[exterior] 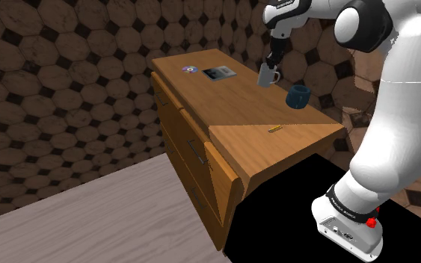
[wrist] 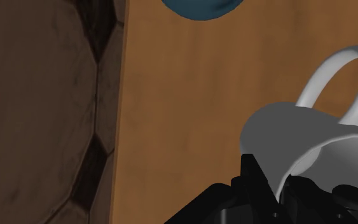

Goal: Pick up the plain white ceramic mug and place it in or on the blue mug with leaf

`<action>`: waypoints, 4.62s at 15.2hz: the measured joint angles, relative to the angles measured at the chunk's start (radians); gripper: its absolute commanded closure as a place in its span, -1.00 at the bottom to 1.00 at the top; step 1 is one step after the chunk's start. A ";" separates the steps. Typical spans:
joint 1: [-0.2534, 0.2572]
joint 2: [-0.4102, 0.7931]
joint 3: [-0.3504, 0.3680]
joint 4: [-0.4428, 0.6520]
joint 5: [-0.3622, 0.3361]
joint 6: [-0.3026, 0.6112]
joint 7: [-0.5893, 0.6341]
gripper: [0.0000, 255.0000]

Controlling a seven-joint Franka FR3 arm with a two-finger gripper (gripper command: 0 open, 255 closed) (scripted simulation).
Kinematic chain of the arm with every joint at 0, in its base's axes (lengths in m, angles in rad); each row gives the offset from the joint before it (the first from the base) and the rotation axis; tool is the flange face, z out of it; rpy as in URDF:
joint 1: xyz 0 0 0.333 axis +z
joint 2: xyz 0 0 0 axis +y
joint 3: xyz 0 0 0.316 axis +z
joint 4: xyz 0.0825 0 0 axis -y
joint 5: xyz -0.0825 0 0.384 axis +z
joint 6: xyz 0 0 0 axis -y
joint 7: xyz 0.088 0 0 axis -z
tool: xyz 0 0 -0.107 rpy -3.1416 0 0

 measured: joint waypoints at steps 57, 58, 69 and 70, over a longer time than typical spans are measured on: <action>-0.083 -0.487 -0.103 -0.527 -0.176 0.087 -0.161 1.00; -0.084 -0.486 -0.103 -0.525 -0.175 0.087 -0.159 1.00; -0.084 -0.485 -0.097 -0.502 -0.171 0.038 -0.156 -1.00; -0.084 -0.484 -0.096 -0.473 -0.170 0.003 -0.155 -1.00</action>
